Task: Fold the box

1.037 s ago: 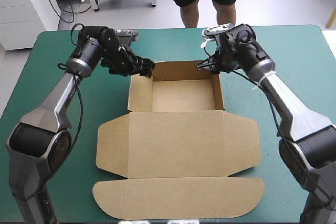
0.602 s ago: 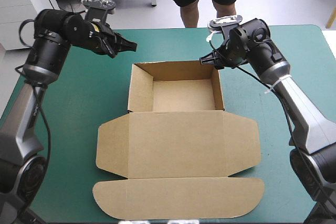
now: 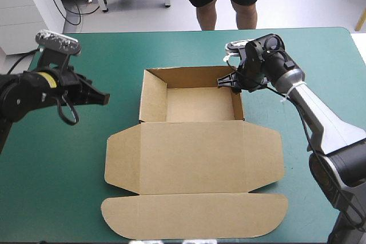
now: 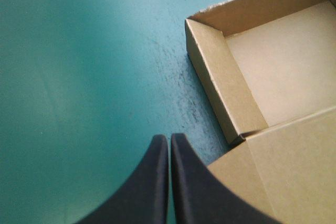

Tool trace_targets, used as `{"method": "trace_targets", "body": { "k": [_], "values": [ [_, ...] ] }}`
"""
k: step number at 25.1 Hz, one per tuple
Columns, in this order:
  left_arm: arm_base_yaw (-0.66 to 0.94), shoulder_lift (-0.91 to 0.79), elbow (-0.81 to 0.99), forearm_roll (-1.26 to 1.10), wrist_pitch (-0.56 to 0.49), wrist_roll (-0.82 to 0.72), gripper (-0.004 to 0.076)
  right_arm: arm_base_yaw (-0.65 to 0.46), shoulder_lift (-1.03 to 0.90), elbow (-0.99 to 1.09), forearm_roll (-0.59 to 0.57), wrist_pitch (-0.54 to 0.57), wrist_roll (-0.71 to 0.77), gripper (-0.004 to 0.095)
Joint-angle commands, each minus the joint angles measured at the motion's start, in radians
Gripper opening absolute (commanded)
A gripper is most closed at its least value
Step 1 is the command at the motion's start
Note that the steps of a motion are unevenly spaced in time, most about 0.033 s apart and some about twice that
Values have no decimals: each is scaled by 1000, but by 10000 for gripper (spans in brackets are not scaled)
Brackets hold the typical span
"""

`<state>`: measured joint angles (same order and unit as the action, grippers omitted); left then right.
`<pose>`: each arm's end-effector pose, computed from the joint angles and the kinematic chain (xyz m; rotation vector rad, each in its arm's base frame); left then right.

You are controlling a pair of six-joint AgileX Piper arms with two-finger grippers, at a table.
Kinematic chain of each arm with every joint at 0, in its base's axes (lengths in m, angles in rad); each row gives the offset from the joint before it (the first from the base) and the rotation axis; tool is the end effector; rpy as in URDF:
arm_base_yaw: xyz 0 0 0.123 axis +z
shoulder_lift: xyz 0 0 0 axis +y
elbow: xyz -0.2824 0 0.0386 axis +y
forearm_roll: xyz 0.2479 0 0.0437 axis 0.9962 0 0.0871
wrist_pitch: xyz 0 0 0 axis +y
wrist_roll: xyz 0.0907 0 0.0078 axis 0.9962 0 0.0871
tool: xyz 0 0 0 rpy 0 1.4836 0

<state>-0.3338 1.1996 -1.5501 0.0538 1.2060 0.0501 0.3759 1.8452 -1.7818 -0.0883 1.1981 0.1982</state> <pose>0.2062 -0.0667 0.4631 0.4437 2.2961 -0.0726 0.3738 0.1395 0.3286 -0.2641 2.7238 0.0392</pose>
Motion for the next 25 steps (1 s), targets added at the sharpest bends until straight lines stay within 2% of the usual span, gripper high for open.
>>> {"method": "trace_targets", "body": {
  "k": [1,5,11,13,19,25],
  "values": [
    [-5,-124,134,-22,-113,3,-8,-5,-18,-21,-3,-28,-8,466],
    [-5,-321,451,-22,-196,3,-8,-5,47,-21,0,-28,-8,466],
    [-5,-553,764,-24,-263,3,-8,-5,95,-25,10,-30,-8,446],
    [-5,-600,823,-24,-263,3,-8,-5,95,-25,10,-32,-8,382],
    [-5,-718,925,-41,-257,-8,-8,-5,95,-25,10,-36,-10,-16],
    [-5,-779,963,-108,-254,-8,-8,-5,95,-26,7,-32,-10,-20]
  ]
}}
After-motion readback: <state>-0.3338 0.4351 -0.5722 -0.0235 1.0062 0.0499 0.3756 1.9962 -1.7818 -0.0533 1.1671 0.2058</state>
